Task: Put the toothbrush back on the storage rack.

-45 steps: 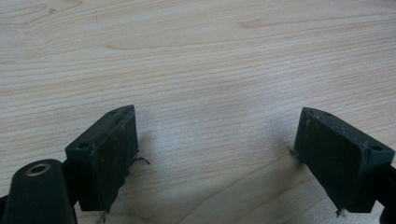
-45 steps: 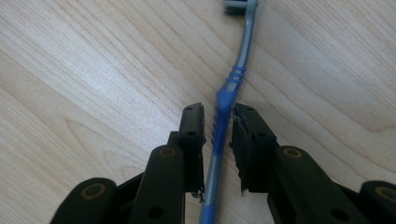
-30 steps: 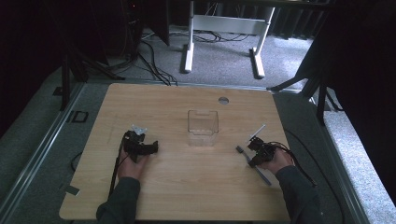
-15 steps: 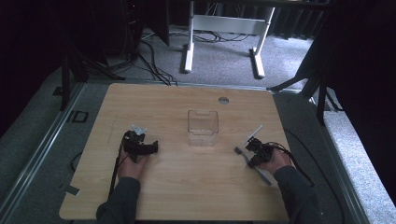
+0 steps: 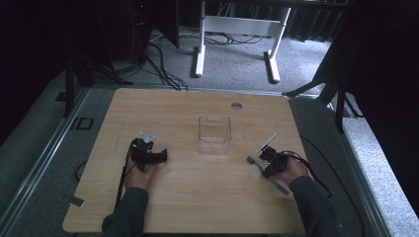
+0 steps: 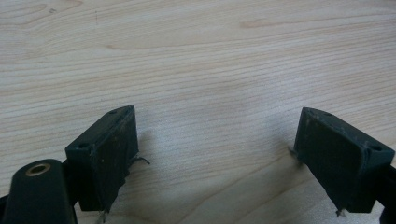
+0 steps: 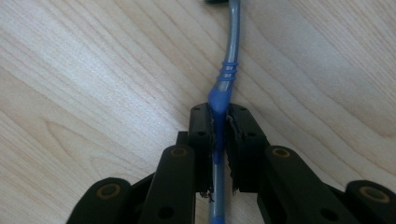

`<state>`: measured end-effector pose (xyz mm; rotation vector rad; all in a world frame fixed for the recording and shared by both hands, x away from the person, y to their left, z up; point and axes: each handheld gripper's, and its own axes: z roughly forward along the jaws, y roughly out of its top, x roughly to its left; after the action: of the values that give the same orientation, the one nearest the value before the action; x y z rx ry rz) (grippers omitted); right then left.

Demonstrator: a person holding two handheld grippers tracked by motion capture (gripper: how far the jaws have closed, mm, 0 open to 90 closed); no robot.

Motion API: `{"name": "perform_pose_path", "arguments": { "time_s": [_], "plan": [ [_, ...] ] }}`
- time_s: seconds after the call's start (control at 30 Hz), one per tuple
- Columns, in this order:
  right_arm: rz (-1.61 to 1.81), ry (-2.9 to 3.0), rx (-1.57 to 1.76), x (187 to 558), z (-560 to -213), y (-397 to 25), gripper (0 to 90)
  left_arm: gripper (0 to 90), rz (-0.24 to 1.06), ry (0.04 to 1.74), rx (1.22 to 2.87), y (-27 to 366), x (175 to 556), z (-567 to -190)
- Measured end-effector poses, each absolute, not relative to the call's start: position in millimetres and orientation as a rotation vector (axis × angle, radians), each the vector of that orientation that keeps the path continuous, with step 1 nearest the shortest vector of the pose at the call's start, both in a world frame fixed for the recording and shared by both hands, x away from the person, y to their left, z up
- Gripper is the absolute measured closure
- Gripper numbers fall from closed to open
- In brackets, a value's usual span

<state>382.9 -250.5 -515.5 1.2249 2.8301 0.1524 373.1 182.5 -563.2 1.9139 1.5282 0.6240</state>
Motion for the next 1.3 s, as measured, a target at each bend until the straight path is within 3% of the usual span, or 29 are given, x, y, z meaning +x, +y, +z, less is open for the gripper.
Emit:
{"name": "perform_pose_path", "arguments": {
  "time_s": [1.3],
  "plan": [
    [0.376,2.748,1.281,386,-487,-258,81.3,14.0,0.624,1.528,1.916,183,373,-563]
  ]
}}
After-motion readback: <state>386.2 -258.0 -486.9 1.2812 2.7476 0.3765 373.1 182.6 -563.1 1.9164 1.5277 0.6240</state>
